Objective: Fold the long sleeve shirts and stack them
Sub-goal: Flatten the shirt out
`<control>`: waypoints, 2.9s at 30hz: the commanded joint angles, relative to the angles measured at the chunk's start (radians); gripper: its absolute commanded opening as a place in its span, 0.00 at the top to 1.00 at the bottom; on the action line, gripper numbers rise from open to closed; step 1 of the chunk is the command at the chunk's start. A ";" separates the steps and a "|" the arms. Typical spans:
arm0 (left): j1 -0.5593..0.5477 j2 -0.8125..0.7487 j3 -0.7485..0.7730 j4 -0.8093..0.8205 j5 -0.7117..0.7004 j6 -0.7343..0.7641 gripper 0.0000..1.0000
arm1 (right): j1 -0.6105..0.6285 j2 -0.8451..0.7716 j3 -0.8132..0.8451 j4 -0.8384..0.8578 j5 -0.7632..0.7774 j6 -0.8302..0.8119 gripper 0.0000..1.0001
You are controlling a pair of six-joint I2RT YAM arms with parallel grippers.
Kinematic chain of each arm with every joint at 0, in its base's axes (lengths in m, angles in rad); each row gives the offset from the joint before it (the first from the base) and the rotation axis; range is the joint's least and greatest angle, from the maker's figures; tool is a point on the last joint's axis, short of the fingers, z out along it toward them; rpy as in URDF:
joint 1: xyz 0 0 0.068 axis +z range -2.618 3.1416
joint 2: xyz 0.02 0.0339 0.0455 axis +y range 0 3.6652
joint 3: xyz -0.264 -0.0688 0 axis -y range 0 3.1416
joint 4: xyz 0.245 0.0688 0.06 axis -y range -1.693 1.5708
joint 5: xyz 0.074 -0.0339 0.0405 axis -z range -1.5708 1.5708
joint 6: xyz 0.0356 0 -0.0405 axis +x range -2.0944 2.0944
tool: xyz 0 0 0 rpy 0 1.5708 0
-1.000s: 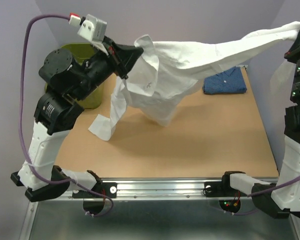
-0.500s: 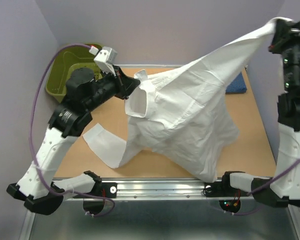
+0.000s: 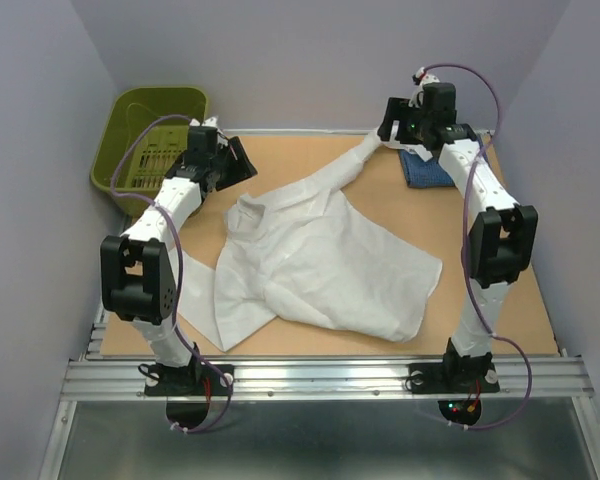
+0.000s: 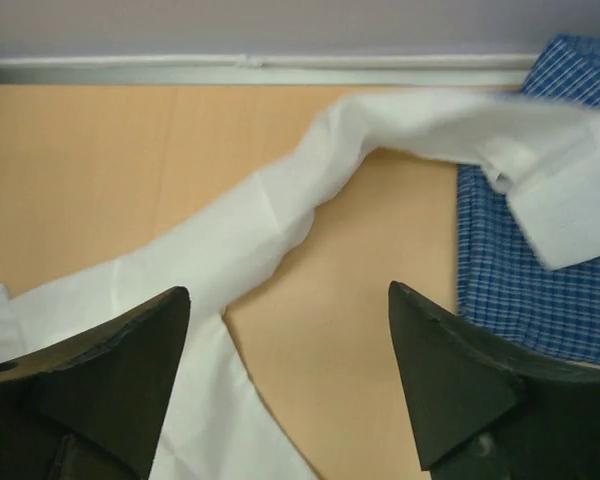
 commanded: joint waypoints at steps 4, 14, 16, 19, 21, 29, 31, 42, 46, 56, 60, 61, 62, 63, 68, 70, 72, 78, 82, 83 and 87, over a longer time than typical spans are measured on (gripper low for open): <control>0.023 -0.103 0.093 0.080 0.021 0.118 0.13 | 0.002 -0.092 0.003 -0.032 0.046 0.087 0.08; -0.055 -0.297 -0.247 0.086 -0.066 0.286 0.14 | 0.009 -0.514 -0.651 -0.066 -0.005 0.235 0.07; -0.060 -0.282 -0.276 0.116 -0.089 0.298 0.15 | 0.011 -0.591 -0.797 -0.067 0.028 0.275 0.07; -0.061 -0.239 -0.267 0.130 -0.100 0.320 0.18 | 0.009 -0.658 -0.952 -0.071 0.057 0.298 0.07; -0.071 -0.194 -0.244 0.129 -0.097 0.336 0.18 | 0.011 -0.685 -1.016 -0.077 0.092 0.318 0.08; -0.112 -0.067 -0.204 0.143 -0.091 0.366 0.21 | -0.037 -0.709 -1.143 -0.057 0.230 0.381 0.08; -0.114 -0.021 -0.171 0.130 -0.127 0.364 0.23 | -0.047 -0.680 -1.138 -0.048 0.242 0.380 0.09; -0.136 0.112 -0.118 0.106 -0.137 0.358 0.32 | -0.113 -0.602 -1.175 0.020 0.290 0.370 0.13; -0.140 0.131 -0.115 0.103 -0.118 0.358 0.32 | -0.138 -0.590 -1.184 0.031 0.282 0.352 0.13; -0.138 0.159 -0.097 0.081 -0.147 0.356 0.48 | -0.140 -0.538 -1.213 0.138 0.126 0.337 0.28; -0.130 0.146 -0.095 0.074 -0.175 0.369 0.68 | -0.140 -0.516 -1.218 0.164 0.123 0.337 0.39; -0.123 0.143 -0.092 0.067 -0.193 0.370 0.75 | -0.141 -0.511 -1.215 0.169 0.132 0.331 0.44; -0.117 0.140 -0.092 0.058 -0.197 0.375 0.85 | -0.140 -0.508 -1.210 0.170 0.143 0.327 0.56; -0.106 0.130 -0.092 0.055 -0.197 0.372 0.88 | -0.141 -0.508 -1.204 0.170 0.155 0.320 0.64; 0.012 0.084 -0.099 0.047 -0.212 0.308 1.00 | -0.153 -0.521 -1.135 0.166 0.232 0.298 0.95; 0.056 0.077 -0.103 0.046 -0.148 0.272 1.00 | -0.167 -0.515 -1.101 0.164 0.248 0.286 0.99; 0.112 0.076 -0.106 0.049 -0.091 0.231 1.00 | -0.189 -0.504 -1.062 0.149 0.262 0.277 0.99; 0.161 0.068 -0.122 0.051 0.004 0.177 1.00 | -0.228 -0.423 -0.867 0.103 0.368 0.194 0.99; 0.164 0.059 -0.138 0.070 0.065 0.152 1.00 | -0.251 -0.343 -0.741 0.072 0.417 0.148 0.99; 0.163 0.056 -0.143 0.083 0.081 0.139 1.00 | -0.261 -0.317 -0.700 0.066 0.429 0.145 0.99; 0.164 0.062 -0.155 0.115 0.122 0.117 0.98 | -0.271 -0.248 -0.586 0.058 0.465 0.139 0.99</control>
